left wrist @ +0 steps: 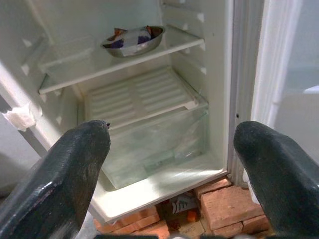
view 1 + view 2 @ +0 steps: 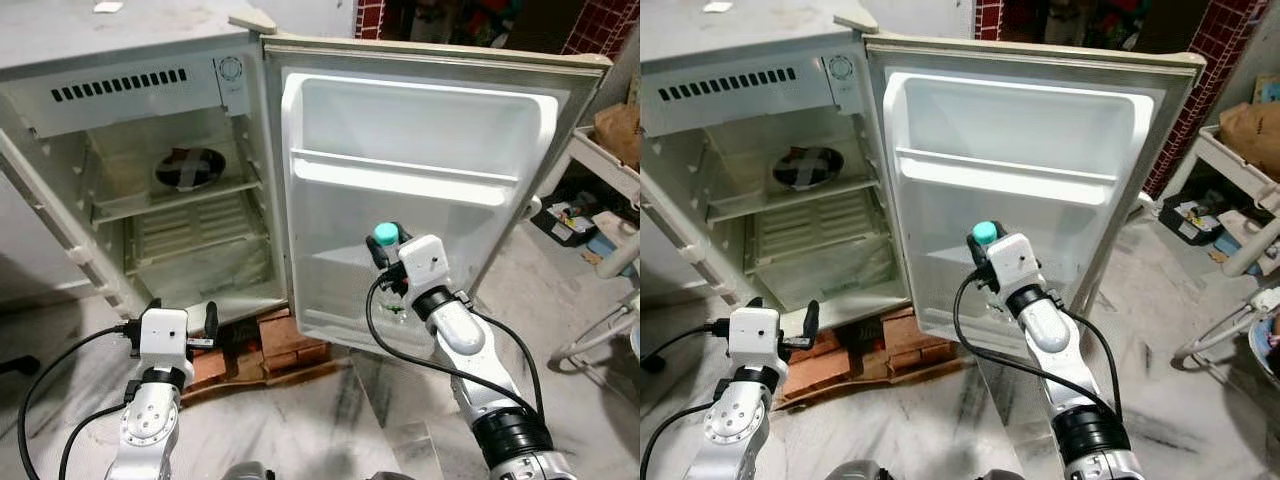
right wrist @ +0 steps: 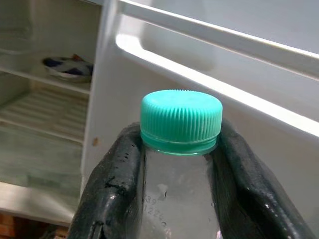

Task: Restocking fridge

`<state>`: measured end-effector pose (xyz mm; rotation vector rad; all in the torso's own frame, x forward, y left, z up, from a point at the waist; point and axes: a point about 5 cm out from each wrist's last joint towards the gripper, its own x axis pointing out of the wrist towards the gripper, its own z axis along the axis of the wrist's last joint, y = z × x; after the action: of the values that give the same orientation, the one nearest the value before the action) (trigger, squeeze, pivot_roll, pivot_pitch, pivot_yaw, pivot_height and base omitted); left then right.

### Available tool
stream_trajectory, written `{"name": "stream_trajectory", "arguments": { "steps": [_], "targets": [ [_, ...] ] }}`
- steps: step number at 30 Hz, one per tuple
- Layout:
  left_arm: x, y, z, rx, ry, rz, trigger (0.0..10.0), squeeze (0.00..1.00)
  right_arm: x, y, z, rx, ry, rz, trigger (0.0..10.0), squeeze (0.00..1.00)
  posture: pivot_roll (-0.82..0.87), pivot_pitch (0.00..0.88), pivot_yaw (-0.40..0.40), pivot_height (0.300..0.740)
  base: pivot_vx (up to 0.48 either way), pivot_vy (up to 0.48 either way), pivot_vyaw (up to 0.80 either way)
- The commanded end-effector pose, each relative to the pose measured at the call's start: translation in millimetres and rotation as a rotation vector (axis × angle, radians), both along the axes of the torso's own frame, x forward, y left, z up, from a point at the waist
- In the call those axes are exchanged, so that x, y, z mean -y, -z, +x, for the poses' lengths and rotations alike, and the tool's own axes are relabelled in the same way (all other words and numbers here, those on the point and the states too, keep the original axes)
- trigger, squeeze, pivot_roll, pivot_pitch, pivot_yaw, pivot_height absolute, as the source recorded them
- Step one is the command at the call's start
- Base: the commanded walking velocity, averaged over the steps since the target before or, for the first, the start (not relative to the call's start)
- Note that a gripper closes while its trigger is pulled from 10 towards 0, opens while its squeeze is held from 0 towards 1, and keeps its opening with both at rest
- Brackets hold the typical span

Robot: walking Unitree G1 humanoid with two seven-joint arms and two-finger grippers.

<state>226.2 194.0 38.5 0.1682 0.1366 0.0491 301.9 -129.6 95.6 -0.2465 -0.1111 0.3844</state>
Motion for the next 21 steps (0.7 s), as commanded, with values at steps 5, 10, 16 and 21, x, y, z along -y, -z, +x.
{"name": "stream_trajectory", "arguments": {
  "steps": [5, 10, 16, 21],
  "targets": [
    [1.9, -0.3, -0.2, -0.001, 0.026, -0.013, 10.0, 0.0, 4.9, -2.3, 6.2, 0.001, 0.042, 0.0, 10.0, 0.0, -0.01, 0.027, 0.004, 0.735, 0.237, 0.0, 0.0],
    [1.8, -0.2, -0.1, 0.001, 0.021, -0.021, 10.0, 0.0, 4.9, -0.7, 6.8, -0.011, 0.05, 0.005, 10.0, 0.0, -0.01, 0.027, 0.003, 0.735, 0.301, 0.0, -0.09],
    [2.0, -0.1, 0.2, 0.0, 0.021, -0.031, 10.0, 0.0, 4.2, -0.1, 6.9, -0.011, 0.046, 0.003, 10.0, 0.0, -0.01, 0.027, 0.002, 0.735, 0.045, 0.379, -0.49],
    [2.4, -0.2, 0.2, 0.0, 0.023, -0.032, 10.0, 0.0, 4.1, 0.1, 7.4, -0.017, 0.043, 0.008, 10.0, 0.0, -0.01, 0.028, 0.001, 0.735, 0.0, 0.442, -0.13]
  ]
}}
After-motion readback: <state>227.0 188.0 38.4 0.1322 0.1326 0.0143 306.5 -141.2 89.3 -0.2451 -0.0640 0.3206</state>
